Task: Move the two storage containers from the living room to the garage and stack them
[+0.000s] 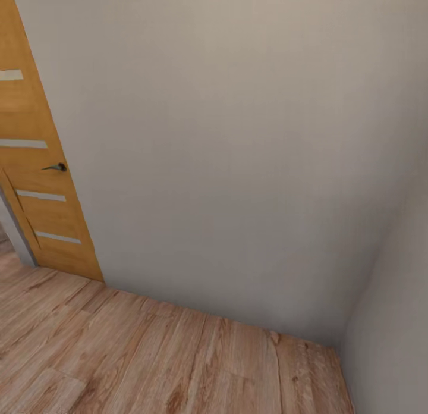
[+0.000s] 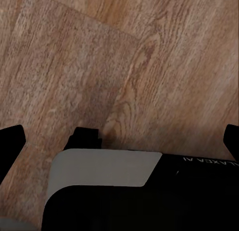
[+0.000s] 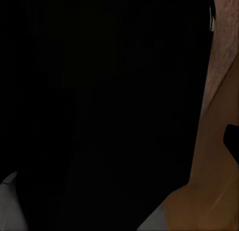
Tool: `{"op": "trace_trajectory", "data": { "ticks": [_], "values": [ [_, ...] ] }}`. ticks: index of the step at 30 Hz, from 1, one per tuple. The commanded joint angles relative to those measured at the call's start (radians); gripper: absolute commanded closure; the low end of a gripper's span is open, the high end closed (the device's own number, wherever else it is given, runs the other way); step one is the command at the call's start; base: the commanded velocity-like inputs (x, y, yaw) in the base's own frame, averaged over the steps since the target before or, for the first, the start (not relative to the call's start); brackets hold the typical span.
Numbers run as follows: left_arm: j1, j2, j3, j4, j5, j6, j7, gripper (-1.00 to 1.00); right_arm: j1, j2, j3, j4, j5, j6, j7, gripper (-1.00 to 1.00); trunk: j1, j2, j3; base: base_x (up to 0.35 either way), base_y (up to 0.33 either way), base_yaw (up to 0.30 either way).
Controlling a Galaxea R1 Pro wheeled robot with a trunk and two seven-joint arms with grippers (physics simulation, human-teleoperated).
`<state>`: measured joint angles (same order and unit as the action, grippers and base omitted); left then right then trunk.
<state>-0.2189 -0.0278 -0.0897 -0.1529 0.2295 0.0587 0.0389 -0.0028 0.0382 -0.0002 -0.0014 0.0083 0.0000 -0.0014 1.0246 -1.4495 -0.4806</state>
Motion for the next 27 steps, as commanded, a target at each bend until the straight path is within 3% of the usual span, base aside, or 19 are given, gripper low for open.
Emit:
{"op": "trace_trajectory", "data": {
  "ticks": [1,27],
  "values": [
    [0.0,0.0,-0.008,-0.002,0.01,0.005,0.004,-1.0,0.0,0.0,0.0,0.0,0.001,0.0,0.0,-1.0,0.0,-0.001,-0.002,0.204,0.102,0.212],
    [0.002,-0.002,-0.008,-0.002,0.01,0.006,0.003,-1.0,0.0,0.0,0.003,0.0,0.002,0.0,0.0,-1.0,0.0,-0.001,-0.017,0.196,0.045,0.253]
  ]
}}
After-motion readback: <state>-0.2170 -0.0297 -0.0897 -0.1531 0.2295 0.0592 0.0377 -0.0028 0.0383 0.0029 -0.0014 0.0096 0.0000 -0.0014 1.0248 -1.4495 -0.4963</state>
